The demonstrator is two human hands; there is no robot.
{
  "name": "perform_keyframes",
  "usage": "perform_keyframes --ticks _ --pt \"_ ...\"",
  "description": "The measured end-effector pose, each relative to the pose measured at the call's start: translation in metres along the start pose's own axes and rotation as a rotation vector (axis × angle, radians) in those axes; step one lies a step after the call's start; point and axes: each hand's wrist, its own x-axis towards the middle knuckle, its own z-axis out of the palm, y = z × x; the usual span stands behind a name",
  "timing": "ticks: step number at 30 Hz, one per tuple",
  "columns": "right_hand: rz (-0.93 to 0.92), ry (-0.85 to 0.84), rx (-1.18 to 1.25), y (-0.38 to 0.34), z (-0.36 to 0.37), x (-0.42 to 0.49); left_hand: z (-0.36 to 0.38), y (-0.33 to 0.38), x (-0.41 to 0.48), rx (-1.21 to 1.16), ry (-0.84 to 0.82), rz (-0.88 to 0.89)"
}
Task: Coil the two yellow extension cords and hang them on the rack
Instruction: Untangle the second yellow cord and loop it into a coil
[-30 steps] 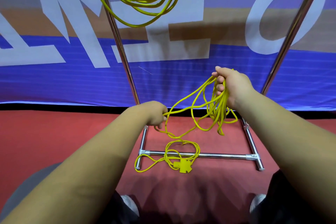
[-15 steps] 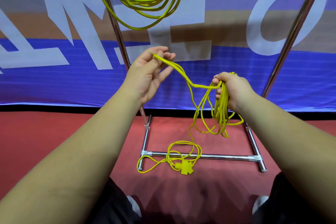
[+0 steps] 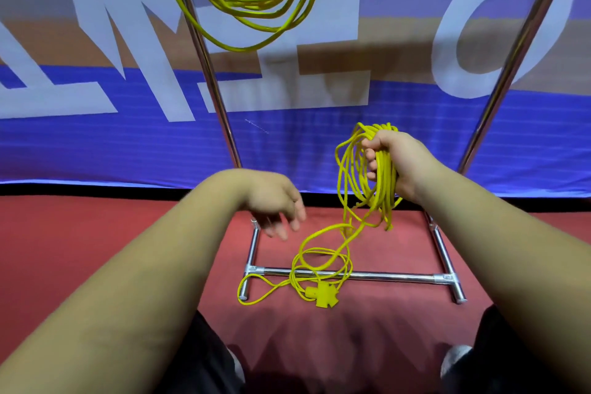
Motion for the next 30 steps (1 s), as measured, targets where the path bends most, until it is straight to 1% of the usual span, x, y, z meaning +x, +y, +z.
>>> perform_keyframes --ticks 1,2,4,6,9,11,13,15,17,19,22,24,26,27,30 --pt "0.008 -0.033 -0.019 -0.002 0.000 -0.003 0.006 -0.003 0.010 0.102 0.063 -0.060" --pt "0.017 -0.064 -0.036 -0.004 0.001 -0.006 0.012 -0.004 0.021 0.155 0.138 -0.080" --pt "0.027 -0.124 -0.058 -0.007 0.002 -0.011 0.020 -0.003 0.044 0.148 0.271 -0.067" --pt "0.026 -0.168 -0.056 -0.011 0.003 -0.015 0.028 0.000 0.064 0.102 0.336 -0.018" --pt "0.022 -0.243 -0.031 -0.014 0.006 -0.021 0.041 0.000 0.086 0.115 0.328 0.077" --pt "0.018 -0.281 -0.020 -0.014 0.007 -0.022 0.047 -0.005 0.093 0.033 0.293 0.118" --pt "0.005 -0.304 -0.051 -0.014 0.007 -0.023 0.048 -0.010 0.095 -0.072 0.257 0.087" --pt "-0.024 -0.318 -0.109 -0.013 0.007 -0.023 0.042 -0.013 0.096 -0.152 0.267 0.027" --pt "-0.037 -0.308 -0.142 -0.013 0.005 -0.024 0.031 -0.011 0.094 -0.216 0.373 -0.012" --pt "-0.028 -0.285 -0.138 -0.015 0.004 -0.024 0.018 -0.007 0.087 -0.246 0.567 -0.005" --pt "-0.006 -0.229 -0.098 -0.018 0.000 -0.023 0.006 -0.003 0.073 -0.201 0.857 0.112" --pt "-0.004 -0.177 -0.089 -0.020 -0.002 -0.022 0.004 0.002 0.063 -0.206 0.991 0.192" --pt "0.001 -0.145 -0.103 -0.021 -0.003 -0.022 0.001 0.010 0.053 -0.271 1.084 0.278" --pt "0.007 -0.138 -0.118 -0.020 -0.003 -0.022 -0.001 0.014 0.048 -0.309 1.105 0.322" --pt "0.035 -0.146 -0.125 -0.017 -0.002 -0.022 -0.006 0.024 0.035 -0.403 1.096 0.433"
